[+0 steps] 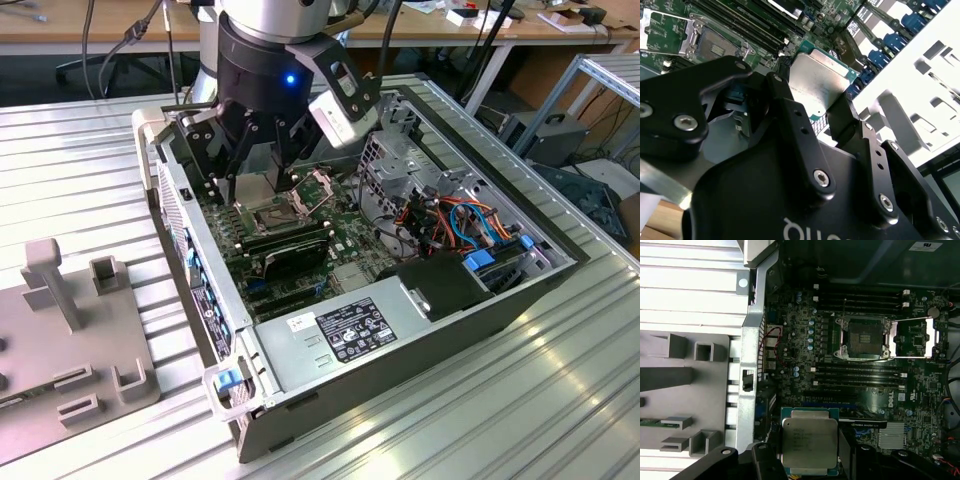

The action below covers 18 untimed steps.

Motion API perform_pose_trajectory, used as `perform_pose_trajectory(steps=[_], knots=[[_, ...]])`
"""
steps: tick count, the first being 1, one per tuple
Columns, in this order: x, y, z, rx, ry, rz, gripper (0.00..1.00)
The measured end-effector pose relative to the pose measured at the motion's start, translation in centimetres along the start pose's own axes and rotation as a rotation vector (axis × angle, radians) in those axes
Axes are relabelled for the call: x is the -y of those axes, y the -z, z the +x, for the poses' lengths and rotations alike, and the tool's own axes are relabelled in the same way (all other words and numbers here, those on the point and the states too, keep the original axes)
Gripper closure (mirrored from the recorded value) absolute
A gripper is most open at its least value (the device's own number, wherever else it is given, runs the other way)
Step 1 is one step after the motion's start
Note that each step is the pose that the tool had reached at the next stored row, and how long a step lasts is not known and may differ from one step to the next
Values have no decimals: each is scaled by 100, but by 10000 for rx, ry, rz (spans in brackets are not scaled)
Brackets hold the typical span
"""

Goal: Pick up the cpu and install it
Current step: 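Pick up the cpu and move it towards the insertion slot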

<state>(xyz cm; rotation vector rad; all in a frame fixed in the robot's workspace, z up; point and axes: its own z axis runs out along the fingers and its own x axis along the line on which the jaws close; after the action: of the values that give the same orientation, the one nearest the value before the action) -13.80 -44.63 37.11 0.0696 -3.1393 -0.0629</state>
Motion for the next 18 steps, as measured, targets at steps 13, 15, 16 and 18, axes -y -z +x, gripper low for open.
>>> perform_pose_trajectory(steps=[13, 15, 16, 18], knots=[[13, -12, -294, 1, -1, -1, 45], [16, -17, -344, 1, 1, -1, 45], [17, -18, -369, 0, 2, -1, 45], [20, -23, -425, 0, -1, -1, 45]])
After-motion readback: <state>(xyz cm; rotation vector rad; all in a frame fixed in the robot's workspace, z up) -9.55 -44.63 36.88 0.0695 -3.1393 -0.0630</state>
